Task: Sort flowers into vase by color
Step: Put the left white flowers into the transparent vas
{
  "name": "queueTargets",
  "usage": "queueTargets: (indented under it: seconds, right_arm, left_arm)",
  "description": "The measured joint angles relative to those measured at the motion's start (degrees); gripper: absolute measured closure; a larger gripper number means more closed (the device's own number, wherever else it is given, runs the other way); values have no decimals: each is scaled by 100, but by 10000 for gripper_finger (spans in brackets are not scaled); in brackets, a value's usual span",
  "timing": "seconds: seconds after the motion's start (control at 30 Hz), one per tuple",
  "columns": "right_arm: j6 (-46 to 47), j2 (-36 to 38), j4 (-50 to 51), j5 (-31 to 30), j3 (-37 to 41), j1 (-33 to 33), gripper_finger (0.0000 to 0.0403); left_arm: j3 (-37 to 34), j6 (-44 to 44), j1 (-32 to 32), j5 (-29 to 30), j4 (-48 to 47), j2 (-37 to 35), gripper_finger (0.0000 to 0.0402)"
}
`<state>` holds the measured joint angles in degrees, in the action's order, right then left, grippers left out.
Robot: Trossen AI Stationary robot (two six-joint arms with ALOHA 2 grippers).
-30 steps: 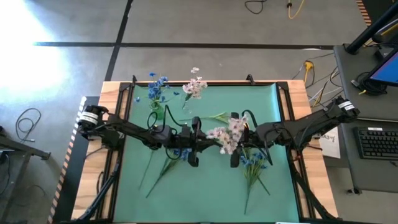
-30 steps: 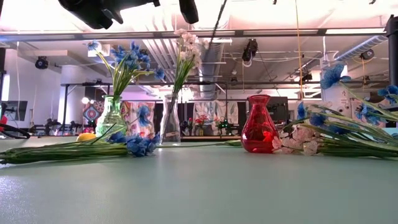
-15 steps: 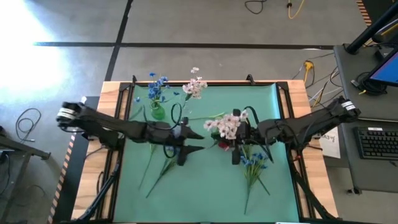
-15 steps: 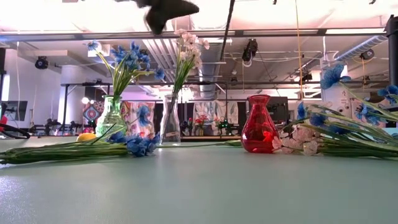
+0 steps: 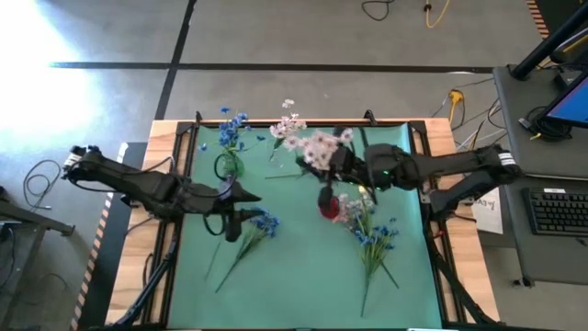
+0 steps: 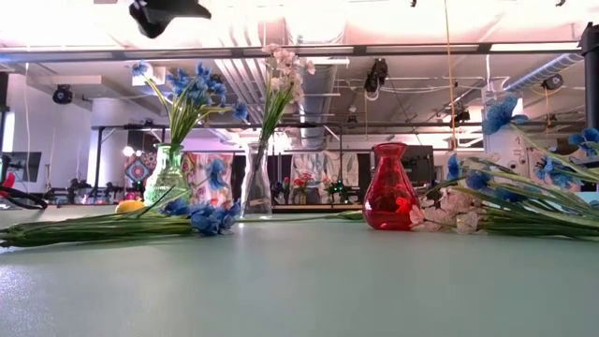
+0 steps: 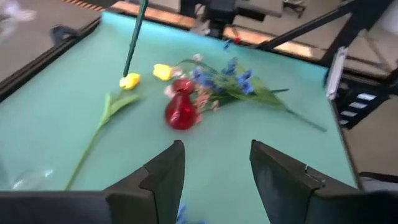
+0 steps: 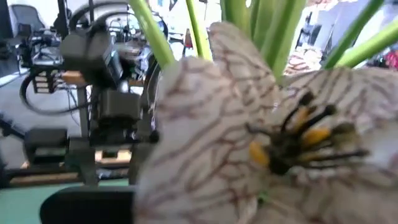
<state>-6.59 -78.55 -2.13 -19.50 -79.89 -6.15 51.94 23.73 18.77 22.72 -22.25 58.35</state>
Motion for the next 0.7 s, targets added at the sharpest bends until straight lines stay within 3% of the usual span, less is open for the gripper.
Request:
queueTargets:
  seconds: [0.3, 0.7]
  right_arm:
    - [-172, -1057, 35, 766, -1247, 583, 390]
    - [-242, -1955, 17, 807, -2129, 1372, 390]
  left_arm:
    - [0, 227, 6, 251, -747, -711, 233]
    - [0, 230, 6, 536, -1265, -1376, 233]
